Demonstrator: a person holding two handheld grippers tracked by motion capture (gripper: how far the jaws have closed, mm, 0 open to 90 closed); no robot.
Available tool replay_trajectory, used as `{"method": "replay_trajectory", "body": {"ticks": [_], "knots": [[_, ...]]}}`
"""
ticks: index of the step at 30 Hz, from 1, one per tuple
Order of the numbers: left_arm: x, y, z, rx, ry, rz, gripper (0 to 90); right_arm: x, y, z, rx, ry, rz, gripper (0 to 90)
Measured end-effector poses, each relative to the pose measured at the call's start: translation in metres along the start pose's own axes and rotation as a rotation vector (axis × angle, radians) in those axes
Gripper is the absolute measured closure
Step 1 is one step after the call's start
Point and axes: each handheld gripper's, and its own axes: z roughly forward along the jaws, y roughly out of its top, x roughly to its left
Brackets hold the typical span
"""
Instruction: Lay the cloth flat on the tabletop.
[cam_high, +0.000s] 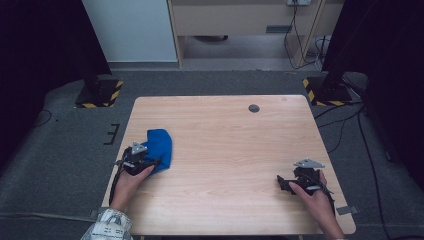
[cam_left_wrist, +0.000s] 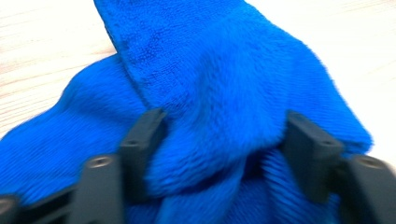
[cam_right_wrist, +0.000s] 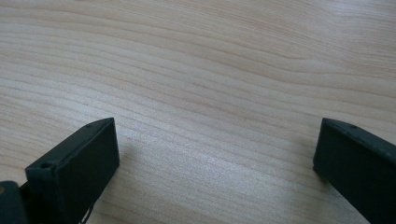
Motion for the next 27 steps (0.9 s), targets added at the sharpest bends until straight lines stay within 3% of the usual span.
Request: {"method": "replay_trajectory", "body": {"ticks": [1, 4, 6, 19, 27], "knots": [[0.000, 0.000, -0.001, -0.001, -0.006, 0.001, 40.5, 0.000, 0.000, 0.000, 0.000, 0.000, 0.000, 0.4], [0.001, 0.001, -0.003, -0.004, -0.043, -0.018, 65.8, 0.000, 0.000, 0.000, 0.000, 0.000, 0.000, 0.4], [-0.001, 0.003, -0.006, -0.006, -0.039, -0.004, 70.1, 0.000, 0.000, 0.000, 0.000, 0.000, 0.001, 0.4], [-0.026, 0.025, -0.026, -0.117, -0.086, 0.054, 73.1, 0.000, 0.000, 0.000, -0.001, 0.000, -0.001, 0.3], [-0.067, 0.047, -0.024, -0.130, -0.147, 0.145, 73.1, 0.000, 0.000, 0.000, 0.000, 0.000, 0.000, 0.3]]}}
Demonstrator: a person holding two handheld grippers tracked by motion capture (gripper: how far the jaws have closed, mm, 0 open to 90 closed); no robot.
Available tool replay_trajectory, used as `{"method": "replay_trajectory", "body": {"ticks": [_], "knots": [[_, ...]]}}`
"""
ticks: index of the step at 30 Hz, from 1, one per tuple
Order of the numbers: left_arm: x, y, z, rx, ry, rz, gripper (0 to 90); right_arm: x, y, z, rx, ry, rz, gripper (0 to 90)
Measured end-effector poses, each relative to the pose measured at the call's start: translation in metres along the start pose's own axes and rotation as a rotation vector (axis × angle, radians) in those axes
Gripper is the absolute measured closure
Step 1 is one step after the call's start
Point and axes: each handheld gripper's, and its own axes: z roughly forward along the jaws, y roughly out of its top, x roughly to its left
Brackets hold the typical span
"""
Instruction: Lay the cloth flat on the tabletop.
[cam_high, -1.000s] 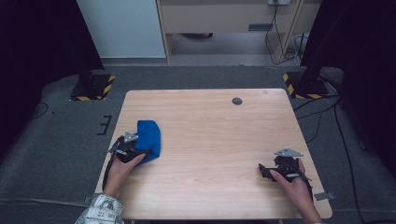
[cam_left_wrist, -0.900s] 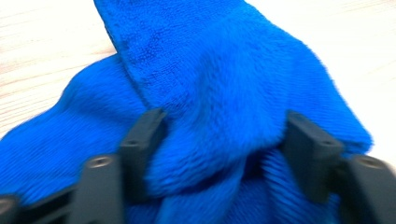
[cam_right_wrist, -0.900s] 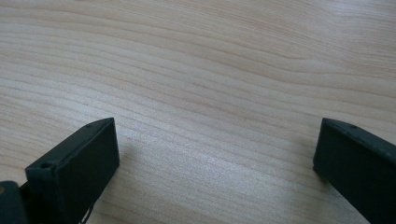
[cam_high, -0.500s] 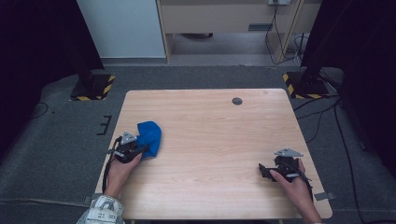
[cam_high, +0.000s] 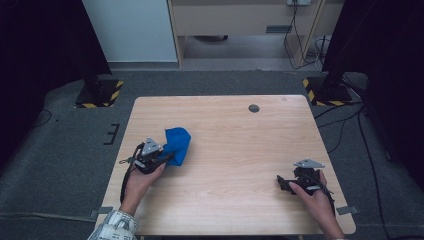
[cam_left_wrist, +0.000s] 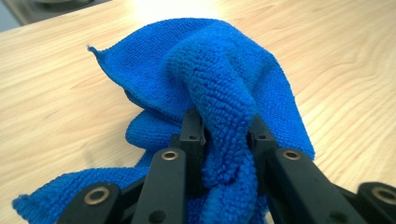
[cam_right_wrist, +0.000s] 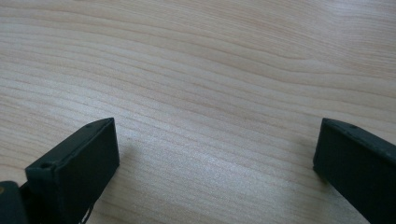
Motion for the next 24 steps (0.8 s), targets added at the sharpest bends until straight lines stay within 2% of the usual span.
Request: {"method": "replay_trajectory", "body": {"ticks": [2, 3, 4, 6, 7, 9, 10, 12, 14, 15, 16, 17, 18, 21, 24], "knots": [[-0.004, 0.003, 0.002, 0.002, -0.009, 0.010, 73.1, 0.000, 0.000, 0.000, 0.001, 0.001, -0.001, 0.2], [-0.012, 0.008, 0.007, 0.005, -0.022, 0.029, 73.1, 0.000, 0.000, 0.000, 0.001, 0.001, -0.003, 0.3], [-0.012, 0.008, 0.007, 0.005, -0.022, 0.029, 73.1, 0.000, 0.000, 0.000, 0.001, 0.001, -0.003, 0.3], [-0.024, 0.015, 0.014, 0.007, -0.047, 0.044, 73.1, 0.000, 0.000, 0.000, 0.000, 0.000, -0.003, 0.3], [-0.024, 0.015, 0.014, 0.007, -0.047, 0.044, 73.1, 0.000, 0.000, 0.000, 0.000, 0.000, -0.003, 0.3], [-0.037, 0.022, 0.023, 0.010, -0.066, 0.063, 73.1, 0.000, 0.000, 0.000, 0.002, 0.001, -0.003, 0.3], [-0.037, 0.022, 0.023, 0.010, -0.066, 0.063, 73.1, 0.000, 0.000, 0.000, -0.001, 0.000, -0.003, 0.3], [-0.051, 0.029, 0.030, 0.008, -0.094, 0.079, 73.1, 0.000, 0.000, 0.000, 0.001, 0.001, -0.003, 0.3], [-0.056, 0.031, 0.033, 0.008, -0.104, 0.085, 73.1, 0.000, 0.000, 0.000, 0.001, 0.001, -0.003, 0.3], [-0.066, 0.035, 0.038, 0.014, -0.121, 0.098, 73.1, 0.000, 0.000, 0.000, -0.001, 0.000, -0.003, 0.3], [-0.066, 0.035, 0.038, 0.014, -0.121, 0.098, 73.1, 0.000, 0.000, 0.000, -0.001, 0.000, -0.003, 0.3], [-0.075, 0.038, 0.044, 0.018, -0.137, 0.106, 73.1, 0.000, 0.000, 0.000, 0.000, 0.000, -0.004, 0.3], [-0.075, 0.038, 0.044, 0.018, -0.137, 0.106, 73.0, 0.000, 0.000, 0.000, 0.000, 0.000, -0.004, 0.3], [-0.092, 0.044, 0.056, 0.026, -0.164, 0.127, 73.1, 0.000, 0.000, 0.000, -0.001, -0.001, -0.003, 0.3], [-0.100, 0.046, 0.063, 0.035, -0.175, 0.129, 73.0, -0.001, 0.001, 0.000, 0.001, 0.002, -0.002, 0.3]]}}
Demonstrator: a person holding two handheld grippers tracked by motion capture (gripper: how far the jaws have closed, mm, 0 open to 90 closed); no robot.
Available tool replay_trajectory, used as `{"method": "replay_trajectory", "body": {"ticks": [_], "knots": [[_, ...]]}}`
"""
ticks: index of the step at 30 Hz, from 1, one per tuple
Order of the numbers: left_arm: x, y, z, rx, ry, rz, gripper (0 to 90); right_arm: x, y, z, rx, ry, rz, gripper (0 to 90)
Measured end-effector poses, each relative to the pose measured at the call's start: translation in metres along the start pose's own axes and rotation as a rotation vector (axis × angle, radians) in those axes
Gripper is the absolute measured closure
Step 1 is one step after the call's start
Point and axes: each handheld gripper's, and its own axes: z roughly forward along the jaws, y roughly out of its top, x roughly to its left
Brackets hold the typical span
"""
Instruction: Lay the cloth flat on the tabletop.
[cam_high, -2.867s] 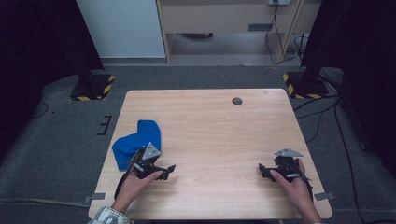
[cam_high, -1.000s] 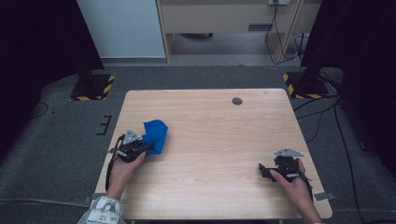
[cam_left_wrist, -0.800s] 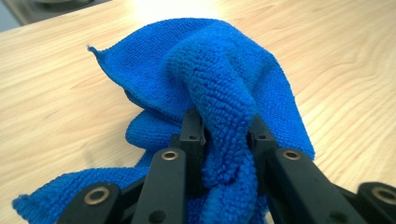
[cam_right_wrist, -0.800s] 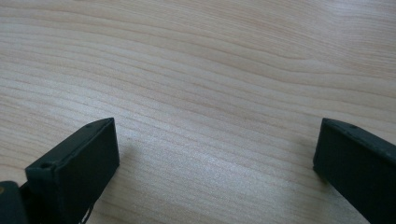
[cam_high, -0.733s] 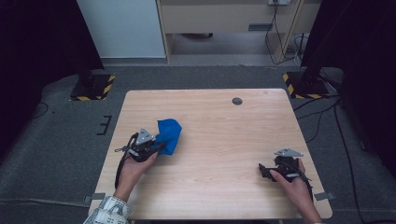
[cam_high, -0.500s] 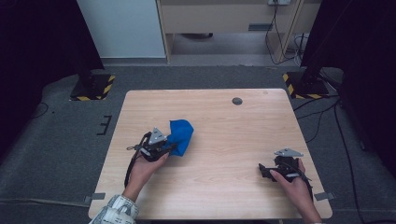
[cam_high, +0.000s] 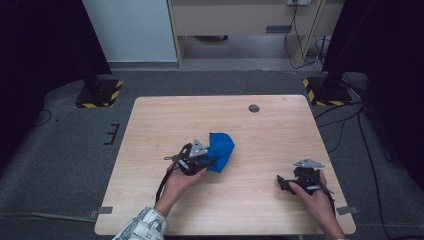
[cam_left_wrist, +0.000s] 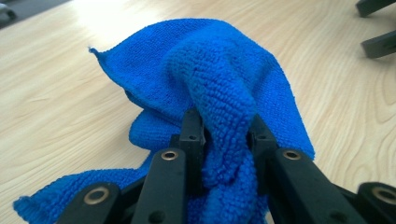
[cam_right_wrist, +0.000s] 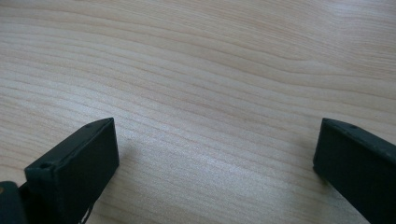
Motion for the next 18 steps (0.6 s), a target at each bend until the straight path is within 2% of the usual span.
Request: {"method": "replay_trajectory", "body": {"ticks": [4, 5, 9, 13, 15, 18], "knots": [[-0.012, 0.004, 0.020, 0.018, -0.026, -0.001, 72.9, 0.000, 0.000, 0.000, 0.000, 0.000, -0.002, 0.2], [-0.012, 0.004, 0.020, 0.018, -0.026, -0.001, 72.9, 0.000, 0.000, 0.000, 0.000, 0.000, -0.002, 0.2], [-0.018, 0.000, 0.039, 0.060, -0.031, 0.012, 72.7, 0.000, 0.000, 0.000, 0.001, 0.002, -0.004, 0.3], [-0.021, -0.006, 0.047, 0.076, -0.050, 0.000, 72.3, 0.000, 0.000, 0.000, -0.001, 0.000, -0.004, 0.2], [-0.024, -0.009, 0.051, 0.093, -0.047, 0.015, 71.3, 0.000, 0.000, 0.000, 0.001, 0.001, -0.004, 0.3], [-0.024, -0.014, 0.054, 0.090, -0.046, -0.007, 59.1, 0.000, 0.000, 0.000, 0.001, 0.002, -0.004, 0.3]]}}
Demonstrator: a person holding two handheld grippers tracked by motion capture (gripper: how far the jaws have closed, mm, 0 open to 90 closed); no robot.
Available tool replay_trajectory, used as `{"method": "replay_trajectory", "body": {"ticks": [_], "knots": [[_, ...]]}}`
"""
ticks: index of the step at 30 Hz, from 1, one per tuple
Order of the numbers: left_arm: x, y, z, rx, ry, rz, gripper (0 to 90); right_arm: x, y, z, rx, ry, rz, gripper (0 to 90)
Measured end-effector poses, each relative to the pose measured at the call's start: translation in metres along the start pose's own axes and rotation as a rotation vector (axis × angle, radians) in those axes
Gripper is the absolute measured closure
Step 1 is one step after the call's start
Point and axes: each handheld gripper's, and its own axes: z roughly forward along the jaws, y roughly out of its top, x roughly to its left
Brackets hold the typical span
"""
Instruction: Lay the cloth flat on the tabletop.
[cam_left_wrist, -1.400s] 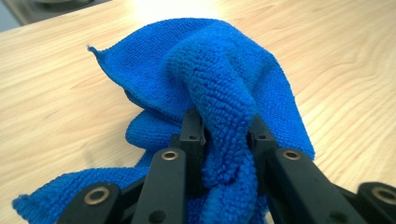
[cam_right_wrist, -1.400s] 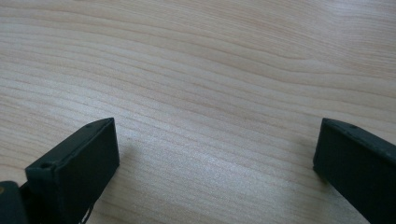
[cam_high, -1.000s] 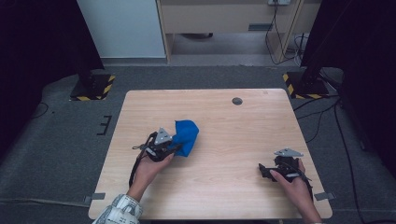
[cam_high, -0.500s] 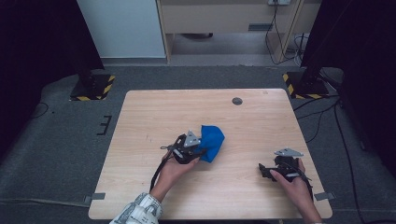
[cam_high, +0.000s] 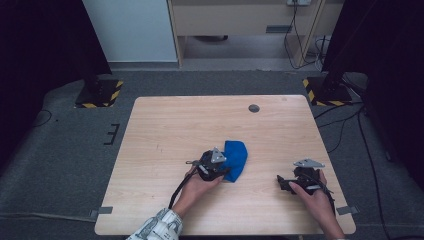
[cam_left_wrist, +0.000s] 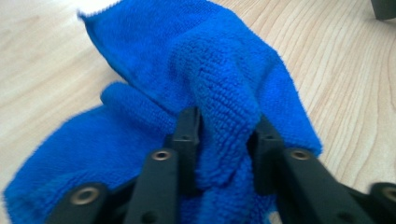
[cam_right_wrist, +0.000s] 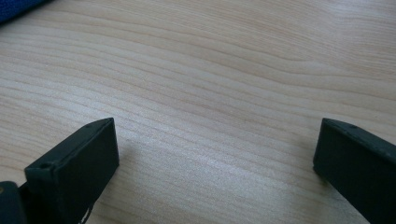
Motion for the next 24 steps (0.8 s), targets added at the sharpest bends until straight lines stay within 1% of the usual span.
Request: {"method": "replay_trajectory", "body": {"ticks": [1, 2, 3, 4, 5, 6, 7, 8, 9, 10, 11, 12, 13, 14, 15, 16, 17, 18, 19, 20, 21, 22, 23, 24], "knots": [[0.001, 0.001, -0.001, -0.016, 0.011, -0.020, 51.2, 0.000, 0.000, 0.000, 0.000, 0.000, 0.000, 0.3], [0.001, 0.001, -0.001, -0.016, 0.011, -0.020, 42.0, 0.000, 0.000, 0.000, 0.000, 0.000, 0.000, 0.3], [0.001, 0.002, -0.003, -0.028, 0.011, -0.035, 42.0, 0.000, 0.000, 0.000, 0.000, 0.000, 0.000, 0.3], [0.002, 0.003, -0.006, -0.037, 0.007, -0.042, 35.0, 0.000, 0.000, 0.000, 0.000, 0.000, 0.000, 0.3], [0.003, 0.005, -0.012, -0.061, 0.009, -0.053, 25.7, 0.000, 0.000, 0.000, 0.000, -0.002, 0.000, 0.5], [0.003, 0.005, -0.012, -0.061, 0.009, -0.053, 21.8, 0.000, 0.000, 0.000, 0.000, -0.002, 0.000, 0.5], [0.003, 0.006, -0.016, -0.072, 0.006, -0.059, 21.8, 0.000, 0.000, 0.000, -0.005, -0.002, -0.002, 1.7], [0.004, 0.008, -0.024, -0.093, 0.004, -0.068, 16.3, -0.001, 0.000, -0.002, -0.012, 0.011, -0.016, 7.1], [0.004, 0.008, -0.029, -0.104, 0.007, -0.063, 14.8, -0.001, 0.001, -0.003, -0.019, 0.011, -0.018, 7.6], [0.004, 0.008, -0.029, -0.104, 0.007, -0.063, 13.8, -0.001, 0.001, -0.003, -0.019, 0.011, -0.018, 7.6], [0.005, 0.007, -0.039, -0.125, 0.010, -0.063, 13.0, 0.000, 0.004, -0.009, -0.059, 0.026, -0.025, 9.4], [0.005, 0.007, -0.039, -0.125, 0.010, -0.063, 12.6, 0.001, 0.007, -0.012, -0.082, 0.033, -0.027, 11.6], [0.009, 0.006, -0.050, -0.148, 0.020, -0.065, 12.3, 0.002, 0.009, -0.014, -0.099, 0.036, -0.026, 12.9], [0.009, 0.006, -0.050, -0.148, 0.020, -0.065, 12.1, 0.004, 0.012, -0.016, -0.113, 0.036, -0.035, 17.2], [0.011, 0.005, -0.055, -0.159, 0.027, -0.066, 12.1, 0.007, 0.014, -0.018, -0.120, 0.049, -0.038, 23.7], [0.014, 0.003, -0.060, -0.165, 0.035, -0.070, 12.1, 0.007, 0.014, -0.018, -0.120, 0.049, -0.038, 23.7], [0.017, 0.001, -0.065, -0.173, 0.040, -0.079, 12.1, 0.009, 0.015, -0.019, -0.132, 0.063, -0.049, 27.0], [0.023, -0.004, -0.074, -0.185, 0.046, -0.089, 12.7, 0.016, 0.019, -0.021, -0.138, 0.091, -0.071, 33.3], [0.025, -0.007, -0.078, -0.186, 0.056, -0.092, 13.3, 0.019, 0.021, -0.021, -0.144, 0.103, -0.079, 36.2], [0.025, -0.007, -0.078, -0.186, 0.056, -0.092, 14.1, 0.019, 0.021, -0.021, -0.144, 0.103, -0.079, 36.2], [0.030, -0.013, -0.085, -0.181, 0.075, -0.092, 15.3, 0.025, 0.024, -0.022, -0.150, 0.121, -0.098, 41.9], [0.030, -0.013, -0.085, -0.181, 0.075, -0.092, 16.3, 0.025, 0.024, -0.022, -0.150, 0.121, -0.098, 41.9], [0.034, -0.020, -0.091, -0.167, 0.094, -0.097, 17.0, 0.032, 0.027, -0.023, -0.154, 0.142, -0.113, 48.2], [0.036, -0.024, -0.094, -0.157, 0.105, -0.100, 17.7, 0.036, 0.027, -0.023, -0.152, 0.154, -0.124, 51.7]]}}
